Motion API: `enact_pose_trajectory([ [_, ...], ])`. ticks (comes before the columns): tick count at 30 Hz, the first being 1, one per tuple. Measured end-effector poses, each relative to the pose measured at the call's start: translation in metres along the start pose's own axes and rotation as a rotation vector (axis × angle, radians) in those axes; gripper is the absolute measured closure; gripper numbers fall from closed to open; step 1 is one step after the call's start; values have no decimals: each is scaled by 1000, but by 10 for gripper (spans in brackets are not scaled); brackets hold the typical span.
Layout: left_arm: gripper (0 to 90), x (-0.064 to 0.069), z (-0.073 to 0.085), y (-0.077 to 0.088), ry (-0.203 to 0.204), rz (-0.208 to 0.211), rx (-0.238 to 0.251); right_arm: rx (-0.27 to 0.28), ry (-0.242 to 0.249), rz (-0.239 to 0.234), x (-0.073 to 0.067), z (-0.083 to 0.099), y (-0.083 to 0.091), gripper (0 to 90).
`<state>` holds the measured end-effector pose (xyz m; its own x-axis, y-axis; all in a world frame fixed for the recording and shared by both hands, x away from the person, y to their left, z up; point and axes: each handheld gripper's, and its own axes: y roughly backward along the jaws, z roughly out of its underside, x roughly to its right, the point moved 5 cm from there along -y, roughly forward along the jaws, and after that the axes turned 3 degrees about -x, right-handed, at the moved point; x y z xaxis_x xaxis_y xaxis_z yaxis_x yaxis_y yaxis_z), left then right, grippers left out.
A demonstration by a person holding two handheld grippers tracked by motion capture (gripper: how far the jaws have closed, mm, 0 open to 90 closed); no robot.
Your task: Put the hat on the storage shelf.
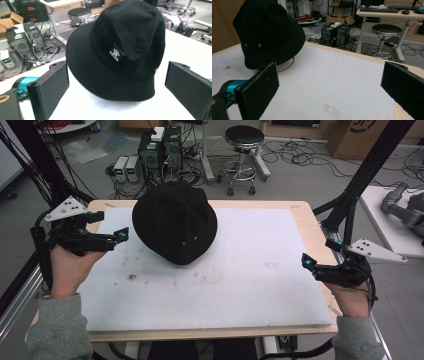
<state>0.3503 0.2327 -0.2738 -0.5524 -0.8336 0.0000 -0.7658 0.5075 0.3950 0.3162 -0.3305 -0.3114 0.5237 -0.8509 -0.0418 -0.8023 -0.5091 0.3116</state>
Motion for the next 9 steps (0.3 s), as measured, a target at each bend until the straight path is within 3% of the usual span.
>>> enact_pose_trajectory([
  [9, 58, 0, 23, 14, 22, -27, 2, -7, -21, 15, -2, 0, -4, 12],
])
